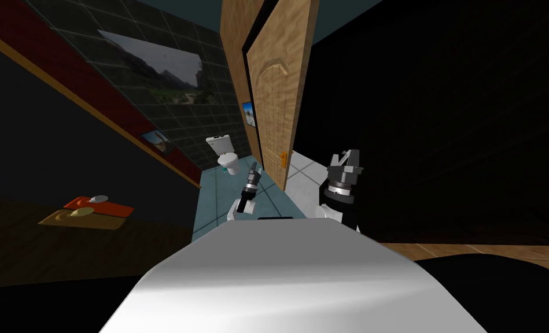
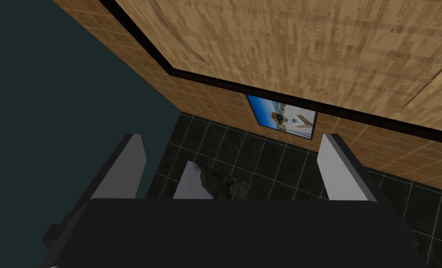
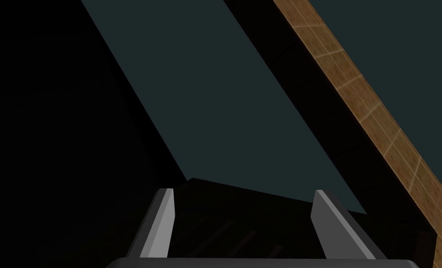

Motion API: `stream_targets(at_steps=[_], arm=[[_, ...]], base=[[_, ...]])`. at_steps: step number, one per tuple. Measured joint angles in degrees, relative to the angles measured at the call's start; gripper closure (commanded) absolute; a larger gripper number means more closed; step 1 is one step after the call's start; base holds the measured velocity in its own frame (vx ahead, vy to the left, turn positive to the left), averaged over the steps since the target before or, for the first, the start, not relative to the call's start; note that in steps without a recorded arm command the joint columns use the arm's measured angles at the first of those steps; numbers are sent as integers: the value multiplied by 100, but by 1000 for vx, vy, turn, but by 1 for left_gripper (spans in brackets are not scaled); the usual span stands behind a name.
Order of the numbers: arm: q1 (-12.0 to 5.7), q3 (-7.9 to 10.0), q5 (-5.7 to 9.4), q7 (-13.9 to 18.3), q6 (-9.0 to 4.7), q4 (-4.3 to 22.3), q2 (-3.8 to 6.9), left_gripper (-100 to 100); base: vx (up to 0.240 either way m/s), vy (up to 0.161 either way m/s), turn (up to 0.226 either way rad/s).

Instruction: Push the door open

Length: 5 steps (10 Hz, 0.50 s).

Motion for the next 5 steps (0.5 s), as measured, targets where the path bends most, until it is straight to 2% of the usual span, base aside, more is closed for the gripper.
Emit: stream_targets(at_steps=[5], arm=[[-537, -265, -107, 169, -21, 835, 31, -100]], base=[[92, 73, -53]])
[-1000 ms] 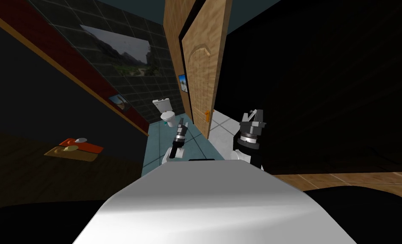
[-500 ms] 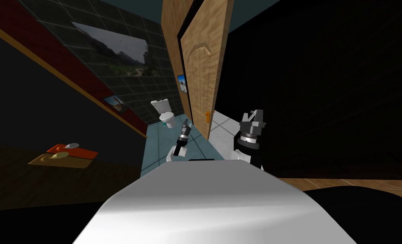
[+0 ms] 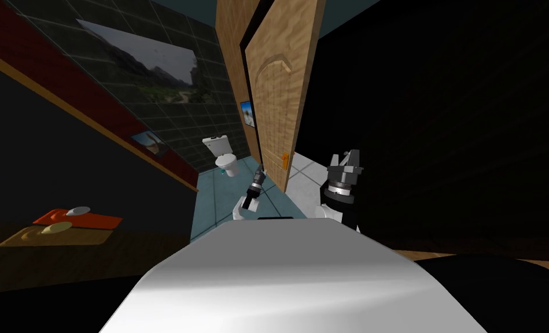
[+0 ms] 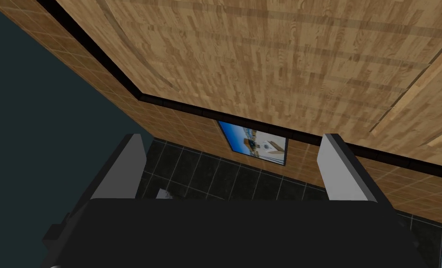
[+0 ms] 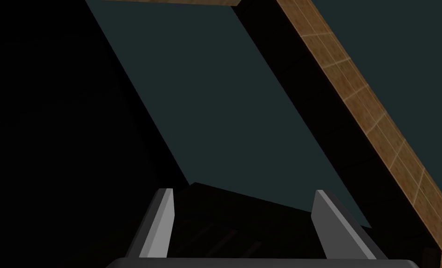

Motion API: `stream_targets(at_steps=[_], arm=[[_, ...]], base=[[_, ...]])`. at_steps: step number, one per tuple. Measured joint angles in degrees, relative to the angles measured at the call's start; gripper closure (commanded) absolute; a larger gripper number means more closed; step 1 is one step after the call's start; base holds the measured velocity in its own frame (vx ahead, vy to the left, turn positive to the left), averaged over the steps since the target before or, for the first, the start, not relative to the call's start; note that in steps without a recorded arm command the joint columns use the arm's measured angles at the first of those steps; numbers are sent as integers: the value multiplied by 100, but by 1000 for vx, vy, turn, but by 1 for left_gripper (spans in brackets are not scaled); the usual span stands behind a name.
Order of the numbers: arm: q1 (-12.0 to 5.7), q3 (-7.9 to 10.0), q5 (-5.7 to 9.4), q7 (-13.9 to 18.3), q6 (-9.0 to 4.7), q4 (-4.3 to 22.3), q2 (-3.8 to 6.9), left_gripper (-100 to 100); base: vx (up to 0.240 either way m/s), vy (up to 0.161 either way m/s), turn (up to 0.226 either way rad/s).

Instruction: Push the door open

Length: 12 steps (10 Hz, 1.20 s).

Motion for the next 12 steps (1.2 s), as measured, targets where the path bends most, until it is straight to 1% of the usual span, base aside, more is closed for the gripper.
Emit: stream_targets(at_steps=[2, 3, 4, 5, 7, 8, 9, 11, 12], arm=[[-160, -132, -51, 71, 37, 235, 9, -100], [-245, -187, -72, 106, 12, 413, 13, -100], [-369, -245, -101, 125, -3, 610, -20, -100], [-438, -320, -134, 147, 25, 711, -32, -100], [-626, -431, -177, 211, 0, 1043, -40, -100], [-709, -496, -202, 249, 29, 1142, -41, -100], [-816, -551, -231, 265, 25, 1330, -84, -100], [-973, -674, -286, 305, 9, 1620, -122, -100], [-1068, -733, -307, 342, 44, 1727, -130, -100]], base=[[96, 81, -48], [80, 73, -59], [106, 75, -50], [102, 66, -49], [86, 75, -52], [81, 76, -47], [76, 80, -53], [90, 72, -45], [88, 51, -48]])
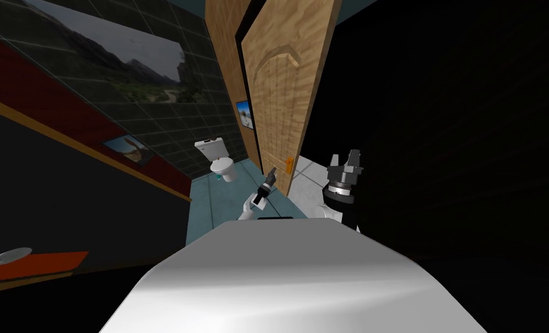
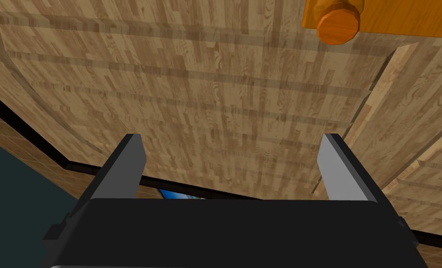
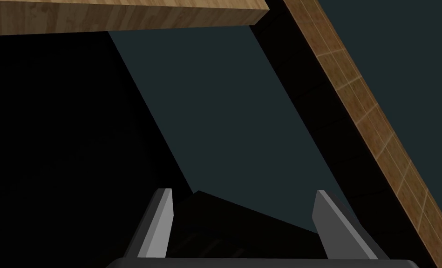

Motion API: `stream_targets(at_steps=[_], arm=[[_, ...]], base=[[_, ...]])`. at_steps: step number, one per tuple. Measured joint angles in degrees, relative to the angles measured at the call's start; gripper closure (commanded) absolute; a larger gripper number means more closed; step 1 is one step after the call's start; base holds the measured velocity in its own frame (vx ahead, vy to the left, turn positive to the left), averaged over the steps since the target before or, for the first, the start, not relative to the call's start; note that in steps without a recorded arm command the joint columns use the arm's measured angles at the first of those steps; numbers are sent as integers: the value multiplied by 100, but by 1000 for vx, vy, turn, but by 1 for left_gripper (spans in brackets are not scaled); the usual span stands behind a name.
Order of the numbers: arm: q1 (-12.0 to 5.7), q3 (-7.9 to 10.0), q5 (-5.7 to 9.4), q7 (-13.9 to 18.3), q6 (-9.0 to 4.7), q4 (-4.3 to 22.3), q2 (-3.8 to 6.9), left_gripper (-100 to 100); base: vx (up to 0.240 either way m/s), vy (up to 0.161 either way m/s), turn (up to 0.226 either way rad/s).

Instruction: Push the door open

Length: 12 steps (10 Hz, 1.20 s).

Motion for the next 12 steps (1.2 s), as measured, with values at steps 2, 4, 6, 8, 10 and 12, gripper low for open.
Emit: stream_targets(at_steps=[2, 4, 6, 8, 10, 12], arm=[[-134, -76, -25, 70, 15, 195, 5, -100], [-300, -153, -56, 116, 6, 447, -24, -100], [-465, -257, -100, 165, 20, 698, -78, -100], [-618, -358, -143, 207, 21, 952, -131, -100], [-810, -437, -173, 272, -4, 1253, -171, -100], [-993, -548, -221, 322, 14, 1529, -253, -100]], base=[[50, 39, -24], [72, 62, -51], [79, 68, -40], [82, 84, -43], [75, 56, -31], [109, 75, -65]])
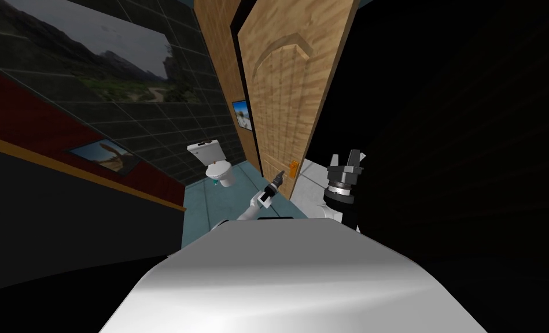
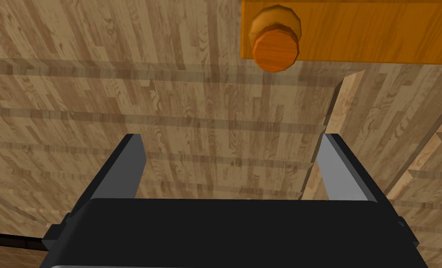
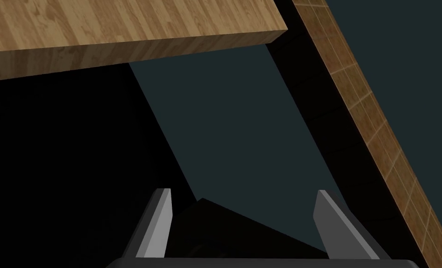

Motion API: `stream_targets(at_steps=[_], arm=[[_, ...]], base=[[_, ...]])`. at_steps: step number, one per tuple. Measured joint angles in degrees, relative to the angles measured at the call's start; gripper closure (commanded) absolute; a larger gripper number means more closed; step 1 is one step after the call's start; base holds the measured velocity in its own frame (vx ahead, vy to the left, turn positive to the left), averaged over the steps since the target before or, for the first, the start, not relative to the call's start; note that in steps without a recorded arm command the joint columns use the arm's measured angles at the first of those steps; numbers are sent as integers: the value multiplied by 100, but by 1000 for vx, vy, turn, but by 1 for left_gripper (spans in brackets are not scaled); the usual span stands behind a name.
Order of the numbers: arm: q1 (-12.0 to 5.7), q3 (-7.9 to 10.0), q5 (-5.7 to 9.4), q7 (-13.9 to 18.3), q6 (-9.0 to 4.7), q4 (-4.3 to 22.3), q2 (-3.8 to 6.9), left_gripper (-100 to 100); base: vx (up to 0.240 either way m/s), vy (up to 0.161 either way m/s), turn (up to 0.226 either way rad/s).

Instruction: Push the door open

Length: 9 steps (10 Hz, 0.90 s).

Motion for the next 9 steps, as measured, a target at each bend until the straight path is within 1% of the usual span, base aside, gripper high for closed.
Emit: stream_targets(at_steps=[2, 3, 6, 7, 8, 9], arm=[[-137, -99, -44, 40, 3, 245, -75, -100], [-161, -186, -72, 85, 47, 256, -68, -100], [-328, -249, -101, 126, 7, 555, -147, -100], [-400, -280, -118, 134, 0, 682, -206, -100], [-509, -304, -132, 143, -30, 874, -274, -100], [-608, -358, -150, 181, -53, 1032, -312, -100]], base=[[90, 74, -35], [54, 56, -20], [46, 42, -27], [69, 52, -45], [95, 77, -46], [46, 41, -14]])
